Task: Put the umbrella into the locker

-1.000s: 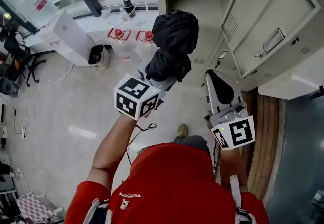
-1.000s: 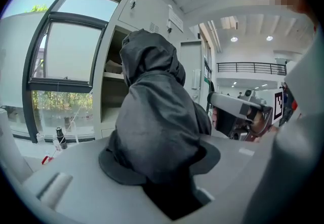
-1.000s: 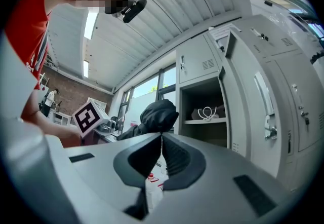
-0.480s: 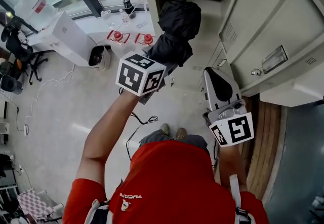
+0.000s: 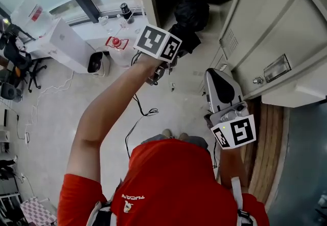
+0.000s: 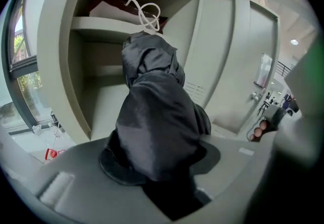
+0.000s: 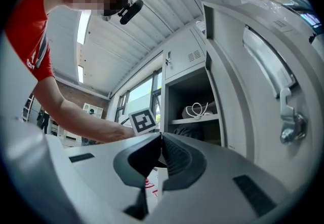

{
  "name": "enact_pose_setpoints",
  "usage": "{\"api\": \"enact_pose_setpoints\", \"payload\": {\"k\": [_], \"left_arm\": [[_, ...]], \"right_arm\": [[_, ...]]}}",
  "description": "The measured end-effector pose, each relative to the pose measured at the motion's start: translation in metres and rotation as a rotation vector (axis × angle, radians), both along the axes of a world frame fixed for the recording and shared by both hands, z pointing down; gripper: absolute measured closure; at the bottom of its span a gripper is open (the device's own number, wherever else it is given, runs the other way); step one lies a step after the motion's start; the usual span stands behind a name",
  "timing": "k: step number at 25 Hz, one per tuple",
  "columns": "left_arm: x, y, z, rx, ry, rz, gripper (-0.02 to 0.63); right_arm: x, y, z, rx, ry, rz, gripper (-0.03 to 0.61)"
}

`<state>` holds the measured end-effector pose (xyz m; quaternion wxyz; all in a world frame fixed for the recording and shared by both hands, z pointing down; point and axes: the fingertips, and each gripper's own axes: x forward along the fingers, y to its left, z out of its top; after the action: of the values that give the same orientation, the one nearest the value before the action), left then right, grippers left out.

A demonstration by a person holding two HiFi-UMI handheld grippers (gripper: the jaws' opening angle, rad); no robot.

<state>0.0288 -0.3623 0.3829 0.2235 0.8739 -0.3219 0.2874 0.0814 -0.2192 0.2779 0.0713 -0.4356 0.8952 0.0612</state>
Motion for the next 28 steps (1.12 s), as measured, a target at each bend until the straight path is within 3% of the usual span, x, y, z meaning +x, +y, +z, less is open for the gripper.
{"api": "enact_pose_setpoints", "payload": {"k": [10, 16, 28], "left_arm": [[0.009, -0.045, 0.017, -0.127, -0.067, -0.066, 0.418], [0.003, -0.068, 0.023, -0.161, -0.175, -0.096, 0.417], [0.012, -0.090, 0.038, -0.262, -0.216, -0.099, 0.413]], "right_arm": [[0.007, -0.006, 0.002, -0.005, -0.019, 0.006, 0.575], [0.003, -0.005, 0.006, -0.012, -0.023, -0.011, 0.575], [0.004, -0.025, 0.007, -0.027, -0.022, 0.016, 0.575]]}}
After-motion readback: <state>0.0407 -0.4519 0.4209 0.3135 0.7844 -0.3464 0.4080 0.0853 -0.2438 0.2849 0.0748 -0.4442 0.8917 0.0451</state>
